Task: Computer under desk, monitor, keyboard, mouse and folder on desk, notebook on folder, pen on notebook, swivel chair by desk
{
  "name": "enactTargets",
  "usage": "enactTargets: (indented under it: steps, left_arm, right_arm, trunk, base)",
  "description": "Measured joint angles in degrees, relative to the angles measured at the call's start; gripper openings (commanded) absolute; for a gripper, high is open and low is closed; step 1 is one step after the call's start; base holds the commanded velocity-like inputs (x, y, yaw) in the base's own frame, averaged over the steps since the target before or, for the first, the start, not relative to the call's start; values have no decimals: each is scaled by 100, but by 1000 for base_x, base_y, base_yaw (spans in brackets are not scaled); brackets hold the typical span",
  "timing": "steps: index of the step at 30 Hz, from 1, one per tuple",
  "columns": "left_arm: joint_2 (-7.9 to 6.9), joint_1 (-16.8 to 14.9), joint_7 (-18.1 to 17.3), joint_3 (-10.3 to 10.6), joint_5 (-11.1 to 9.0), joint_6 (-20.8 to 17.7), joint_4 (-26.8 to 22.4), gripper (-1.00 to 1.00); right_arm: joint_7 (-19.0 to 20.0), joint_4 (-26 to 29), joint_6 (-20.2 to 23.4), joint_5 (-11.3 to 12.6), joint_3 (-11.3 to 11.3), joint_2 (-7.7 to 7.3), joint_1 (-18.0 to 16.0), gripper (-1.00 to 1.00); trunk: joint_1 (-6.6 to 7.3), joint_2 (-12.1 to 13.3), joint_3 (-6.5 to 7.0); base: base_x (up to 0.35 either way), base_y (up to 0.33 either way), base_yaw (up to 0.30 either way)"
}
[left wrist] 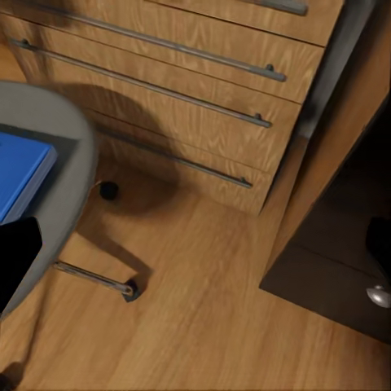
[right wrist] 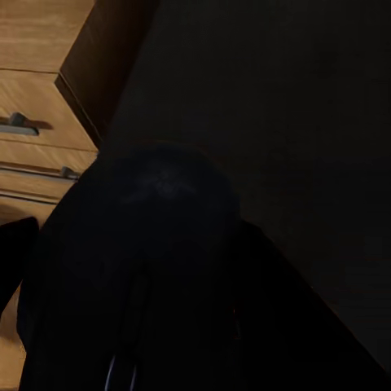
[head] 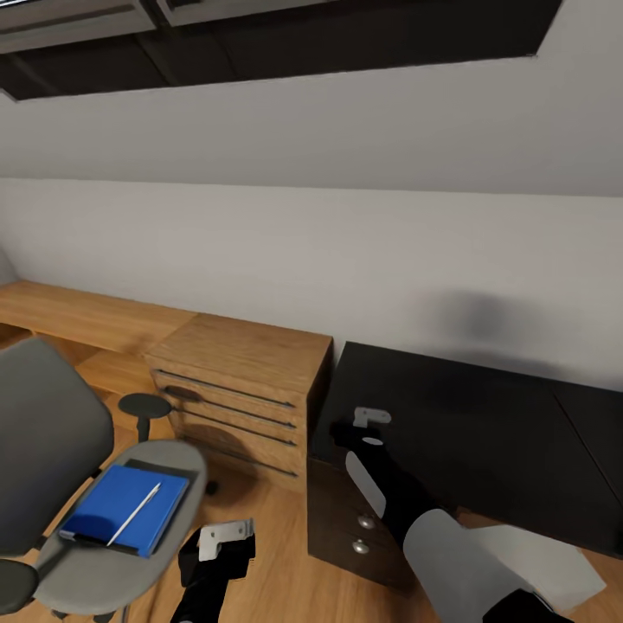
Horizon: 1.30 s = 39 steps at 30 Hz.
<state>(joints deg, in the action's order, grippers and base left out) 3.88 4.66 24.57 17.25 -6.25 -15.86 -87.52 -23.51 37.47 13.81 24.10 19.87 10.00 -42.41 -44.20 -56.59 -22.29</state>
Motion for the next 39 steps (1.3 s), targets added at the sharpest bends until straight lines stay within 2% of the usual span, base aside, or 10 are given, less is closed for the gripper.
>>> enactTargets:
  steps: [8,14,19,23,26,27,30,39]
  left_arm:
    - [0,0,-14,0,-6,0,0,100]
    - [0,0,-17,0,-12,0,-39,100]
    - [0,0,-21,-1,-17,0,-151,100]
    - [0,0,-25,-5,-32,-6,-289,100]
    - [0,2,-25,-1,-138,-6,-336,100]
    - [-1,0,-24,-3,-260,-4,-355,100]
    - [-1,5,-24,0,-289,-5,-360,100]
    - [-1,8,-31,2,-300,-17,-360,100]
  right_arm:
    - [1,-5,3,4,-9,0,0,-100]
    - [35,-58,-5,17,-9,0,7,-100]
    - [245,-185,-57,10,-6,0,9,-100]
    - [363,-527,-422,-3,-13,0,9,-100]
    - [382,-648,-630,-10,-20,0,9,-100]
    - [393,-710,-896,-4,-47,0,9,-100]
    - [395,-783,-1121,8,-64,0,6,-100]
    - [393,-1113,-1352,-32,-77,0,-7,-100]
  trunk:
    - [-1,0,0]
    - [-3,1,0]
    - [-3,1,0]
    - [-3,1,0]
    - [-3,1,0]
    - [-3,1,0]
    - [-3,1,0]
    - [-1,0,0]
  base:
    - [282,45,0]
    - [45,6,0]
    - [5,1,0]
    - [0,0,0]
    - [0,0,0]
    - [0,0,0]
    - [3,0,0]
    - [188,0,0]
